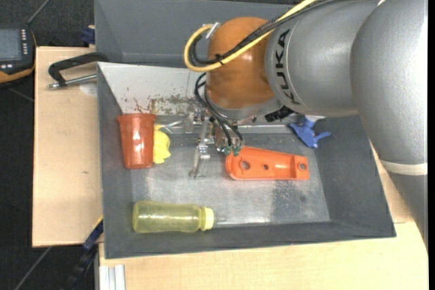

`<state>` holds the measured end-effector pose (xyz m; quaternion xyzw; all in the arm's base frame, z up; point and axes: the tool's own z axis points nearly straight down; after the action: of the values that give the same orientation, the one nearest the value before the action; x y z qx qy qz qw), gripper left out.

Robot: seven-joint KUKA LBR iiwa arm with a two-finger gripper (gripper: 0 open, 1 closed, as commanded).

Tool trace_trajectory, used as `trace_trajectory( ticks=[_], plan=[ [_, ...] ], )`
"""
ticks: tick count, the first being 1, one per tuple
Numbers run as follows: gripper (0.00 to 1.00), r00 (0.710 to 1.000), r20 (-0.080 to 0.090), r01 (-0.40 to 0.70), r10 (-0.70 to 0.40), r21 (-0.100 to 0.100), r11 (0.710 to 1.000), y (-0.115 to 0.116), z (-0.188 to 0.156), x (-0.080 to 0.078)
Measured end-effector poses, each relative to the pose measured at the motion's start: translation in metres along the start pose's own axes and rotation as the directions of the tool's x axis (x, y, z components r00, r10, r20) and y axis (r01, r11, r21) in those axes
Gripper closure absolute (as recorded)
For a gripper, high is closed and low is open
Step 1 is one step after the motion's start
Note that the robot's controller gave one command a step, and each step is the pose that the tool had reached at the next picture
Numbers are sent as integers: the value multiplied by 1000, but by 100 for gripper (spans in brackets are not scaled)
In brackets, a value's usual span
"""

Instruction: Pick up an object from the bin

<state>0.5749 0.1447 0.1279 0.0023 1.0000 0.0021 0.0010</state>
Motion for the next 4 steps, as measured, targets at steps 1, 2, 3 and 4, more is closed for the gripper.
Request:
trace_trajectory(
  ticks=[1, 2, 3, 4],
  plan=[
    [0, 1000, -5, -4, 4, 3, 1000, -22, 19, 2],
    [0, 979, -2, 204, -204, 1, 979, -24, 8, 7],
    [0, 923, -4, 385, -385, -2, 923, -62, -46, 24],
    [0, 869, 7, 495, -495, 5, 869, -96, -60, 46]
  ],
)
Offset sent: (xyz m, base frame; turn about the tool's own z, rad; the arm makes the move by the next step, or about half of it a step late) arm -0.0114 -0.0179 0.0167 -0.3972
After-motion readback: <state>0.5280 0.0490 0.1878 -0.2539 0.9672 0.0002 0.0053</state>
